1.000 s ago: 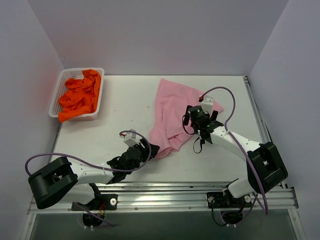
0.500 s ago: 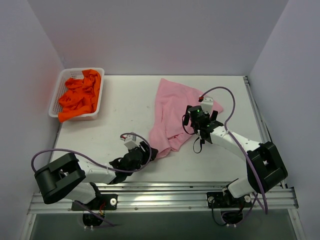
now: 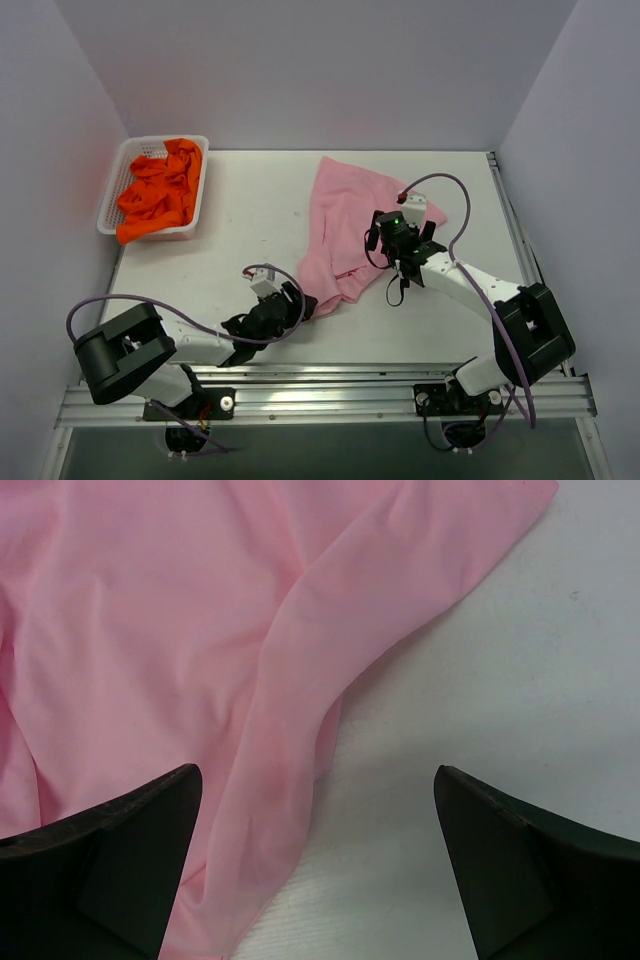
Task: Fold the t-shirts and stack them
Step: Flatten out the tshirt
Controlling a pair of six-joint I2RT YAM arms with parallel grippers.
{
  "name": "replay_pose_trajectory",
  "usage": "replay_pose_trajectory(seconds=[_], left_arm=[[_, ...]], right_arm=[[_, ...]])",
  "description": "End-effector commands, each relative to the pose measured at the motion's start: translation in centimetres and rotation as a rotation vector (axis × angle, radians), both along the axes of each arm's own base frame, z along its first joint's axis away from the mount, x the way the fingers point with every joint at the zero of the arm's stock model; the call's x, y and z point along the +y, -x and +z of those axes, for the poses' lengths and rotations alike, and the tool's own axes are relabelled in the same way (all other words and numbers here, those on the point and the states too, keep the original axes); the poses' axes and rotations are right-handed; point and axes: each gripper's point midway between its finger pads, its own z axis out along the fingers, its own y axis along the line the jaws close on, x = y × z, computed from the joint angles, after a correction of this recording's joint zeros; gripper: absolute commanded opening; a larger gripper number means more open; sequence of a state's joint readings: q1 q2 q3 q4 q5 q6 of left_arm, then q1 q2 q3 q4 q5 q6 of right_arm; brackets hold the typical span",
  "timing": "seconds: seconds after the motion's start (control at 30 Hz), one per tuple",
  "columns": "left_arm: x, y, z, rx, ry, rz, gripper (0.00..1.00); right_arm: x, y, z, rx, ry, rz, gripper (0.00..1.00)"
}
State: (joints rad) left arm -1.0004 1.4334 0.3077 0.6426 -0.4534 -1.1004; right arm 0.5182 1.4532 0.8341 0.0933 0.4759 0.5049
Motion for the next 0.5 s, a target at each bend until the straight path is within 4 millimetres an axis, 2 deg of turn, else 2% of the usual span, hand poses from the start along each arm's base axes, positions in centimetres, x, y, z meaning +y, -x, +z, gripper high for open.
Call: replay_pose_trajectory(seconds=[0.0,0.1,0.23,0.47], left_arm=[[-0.7,-1.0,4.0,-0.075,0.05,0.018,0.61],[-0.1,-1.1,4.8,-0.094,0.041,0.031,0.61],[0.2,-1.3,4.8,-0.101,0.028,0.042,0.61],[-0.3,-0.9,3.0,-0.058,0.033,0.024,0.61]], right_arm=[[-0.1,-0.6,1.1,-0.028,0.004,-0.031,0.97],[0.0,-0.6,1.0,-0.024,0.005,-0.028,0.97],[0.1,-0.7,0.8,-0.021,0.008,-0.026,0.97],[0.1,-0.7,0.7,-0.016,0.014,-0.028,0.97]])
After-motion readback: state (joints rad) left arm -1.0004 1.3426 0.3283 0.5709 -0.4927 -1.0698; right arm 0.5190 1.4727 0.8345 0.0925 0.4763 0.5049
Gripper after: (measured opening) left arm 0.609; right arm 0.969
